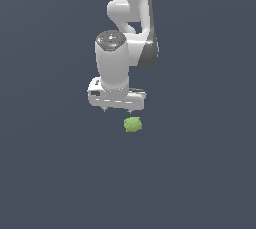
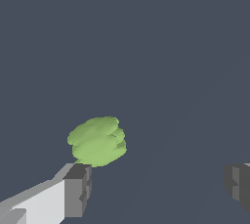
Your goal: Pick up the object and move it to a goal position.
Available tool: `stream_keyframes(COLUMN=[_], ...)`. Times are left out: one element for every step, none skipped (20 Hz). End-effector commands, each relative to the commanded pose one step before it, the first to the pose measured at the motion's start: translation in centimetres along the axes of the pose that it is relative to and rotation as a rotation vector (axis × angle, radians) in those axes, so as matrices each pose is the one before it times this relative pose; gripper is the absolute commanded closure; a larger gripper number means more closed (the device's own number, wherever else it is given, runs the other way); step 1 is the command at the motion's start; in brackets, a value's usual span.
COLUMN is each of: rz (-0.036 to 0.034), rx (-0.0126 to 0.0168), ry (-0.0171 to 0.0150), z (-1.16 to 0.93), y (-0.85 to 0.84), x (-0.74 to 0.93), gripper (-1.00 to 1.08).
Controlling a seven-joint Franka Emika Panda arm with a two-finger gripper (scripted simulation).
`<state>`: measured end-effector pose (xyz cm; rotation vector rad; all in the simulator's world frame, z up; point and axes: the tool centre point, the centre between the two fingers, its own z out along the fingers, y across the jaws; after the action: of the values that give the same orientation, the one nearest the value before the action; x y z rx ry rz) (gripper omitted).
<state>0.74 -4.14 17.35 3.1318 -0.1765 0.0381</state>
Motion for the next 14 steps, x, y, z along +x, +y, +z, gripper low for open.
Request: stream_keyframes(rz=[0.02939, 0.01457, 0.01567, 0.01693, 0.01815, 0.01932, 0.02050, 0.02176, 0.02302, 0.02431, 0.02519, 0.02540, 0.02540, 0.02540], rx=[0.00095, 0.00042, 0.00043, 0.00045, 0.00046, 0.00047, 0.00046, 0.00045, 0.00044, 0.00042, 0.00039, 0.00034, 0.00029, 0.00025], ry=[-0.00103, -0.00045, -0.00048, -0.00052, -0.00056, -0.00060, -0.00064, -0.00068, -0.00072, -0.00076, -0.00078, -0.00078, -0.00078, -0.00077], z=[0.215, 0.101, 0.109, 0.117, 0.126, 0.134, 0.142, 0.150, 0.159, 0.167, 0.173, 0.174, 0.174, 0.173], y=[-0.190, -0.083, -0.089, -0.095, -0.102, -0.108, -0.113, -0.118, -0.123, -0.127, -0.130, -0.128, -0.125, -0.123], x=[-0.040, -0.020, -0.023, -0.026, -0.031, -0.035, -0.040, -0.045, -0.050, -0.056, -0.062, -0.066, -0.070, -0.073], gripper=[-0.92, -0.92, -0.92, -0.92, -0.92, -0.92, -0.92, -0.92, -0.92, -0.92, -0.92, -0.92, -0.92, -0.92])
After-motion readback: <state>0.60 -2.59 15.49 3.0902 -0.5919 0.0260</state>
